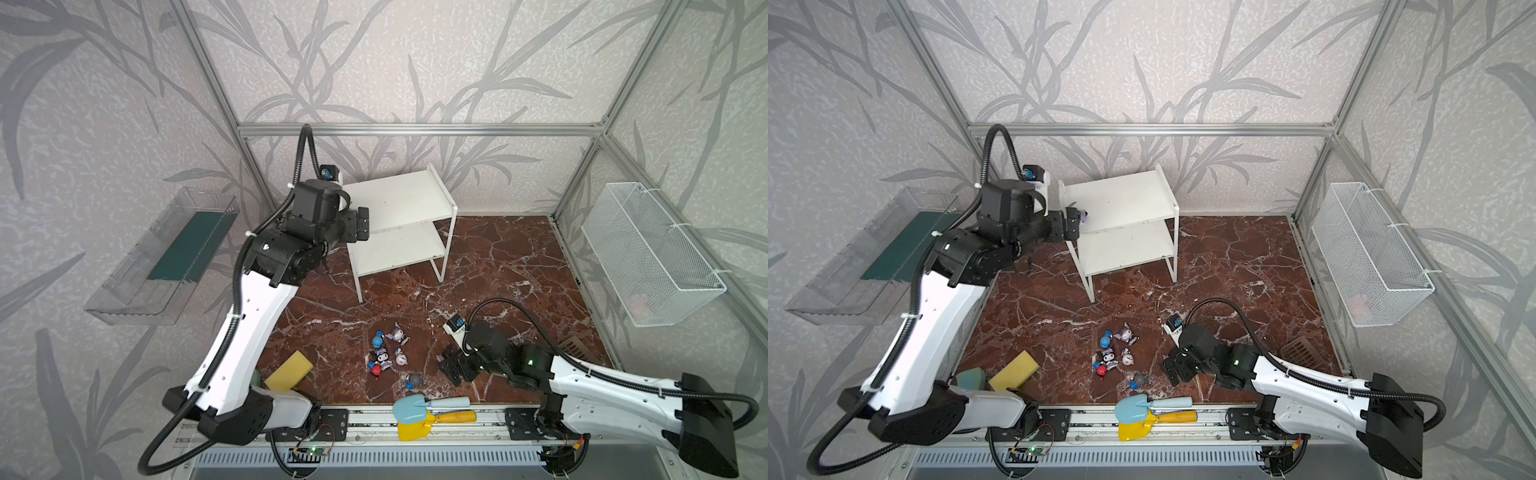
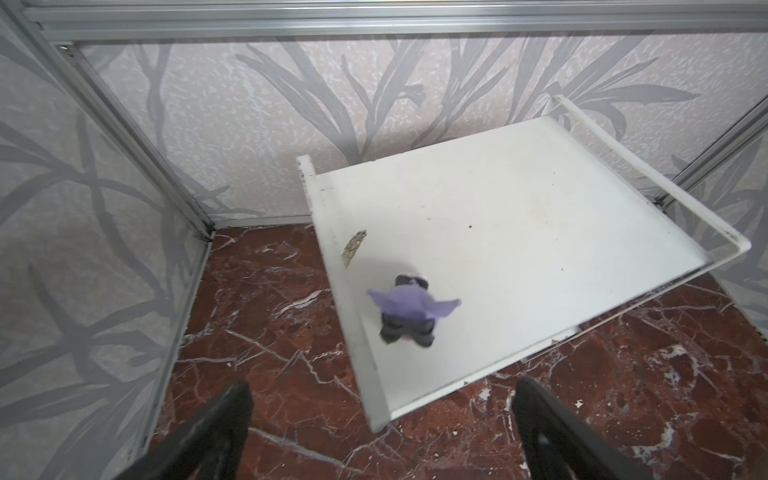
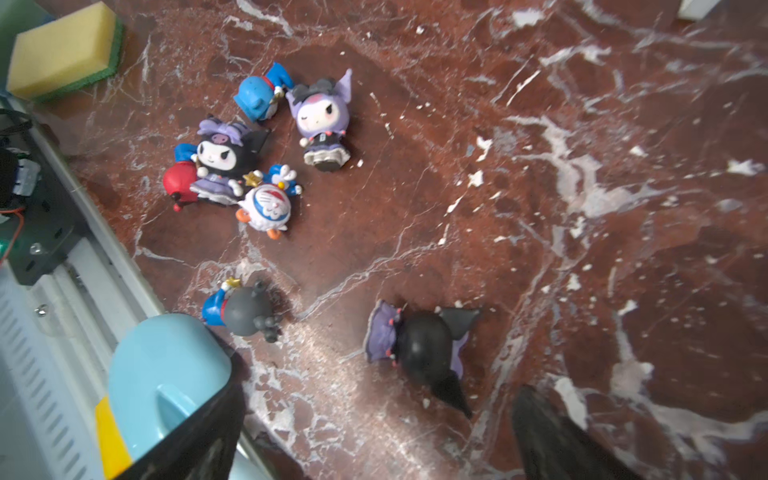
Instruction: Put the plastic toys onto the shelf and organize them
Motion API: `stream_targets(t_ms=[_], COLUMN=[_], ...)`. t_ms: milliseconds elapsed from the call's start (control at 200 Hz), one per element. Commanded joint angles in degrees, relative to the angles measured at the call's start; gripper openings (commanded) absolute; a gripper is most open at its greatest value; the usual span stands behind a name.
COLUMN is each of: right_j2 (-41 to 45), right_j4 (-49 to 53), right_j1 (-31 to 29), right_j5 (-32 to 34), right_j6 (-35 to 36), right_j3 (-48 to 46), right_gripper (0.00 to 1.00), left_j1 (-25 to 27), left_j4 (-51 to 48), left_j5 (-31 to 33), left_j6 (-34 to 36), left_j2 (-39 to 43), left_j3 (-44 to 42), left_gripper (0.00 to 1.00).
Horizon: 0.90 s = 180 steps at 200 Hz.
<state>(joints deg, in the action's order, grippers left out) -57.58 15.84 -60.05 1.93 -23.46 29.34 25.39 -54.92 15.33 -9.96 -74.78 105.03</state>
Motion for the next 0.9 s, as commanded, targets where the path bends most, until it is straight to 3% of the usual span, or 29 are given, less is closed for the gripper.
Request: stream_targets(t_ms=[0,155,240,325,485,710,895], right_j2=[-1.2,-3.3,-4.3,-4.5,-4.6,-8.1,-14.4], right_j4=[1.7,0.1,0.5,0.3,-4.4,-9.4,-15.4], right_j1=[-0.7,-0.7,-0.7,-0.7,-0.5,0.9,6.9], right_j5=[-1.6,-1.0,1.7,4.4,4.7,4.0,0.6], right_j6=[-6.4,-9.8,-12.1,-15.7,-19.6,-19.9,-15.4], right_j3=[-0.6,-1.4,-1.5,-2.4,-5.5,-5.9,-2.9], right_gripper=[1.00,0.96,0.88,0.77,0.73,0.54,0.42], left_j1=[-0.1,-0.1,0.0,0.0,0.8,3.5,7.1], left_j4=[-4.7,-7.3,-8.1,-7.9,-4.2,-2.6,0.6], left_j5=[0.7,-9.2,-15.4,-18.5,-24.6,-28.1,-29.8], left_j6=[6.1,9.3,9.9,10.5,11.5,11.4,9.6], left_j2=[6.5,13.4,15.9,17.7,22.0,22.9,21.8], left_j3=[-3.7,-9.5,-12.6,-15.7,-21.5,-24.8,-28.6], left_gripper=[0.99,0.99,0.99,0.99,0.99,0.99,0.99])
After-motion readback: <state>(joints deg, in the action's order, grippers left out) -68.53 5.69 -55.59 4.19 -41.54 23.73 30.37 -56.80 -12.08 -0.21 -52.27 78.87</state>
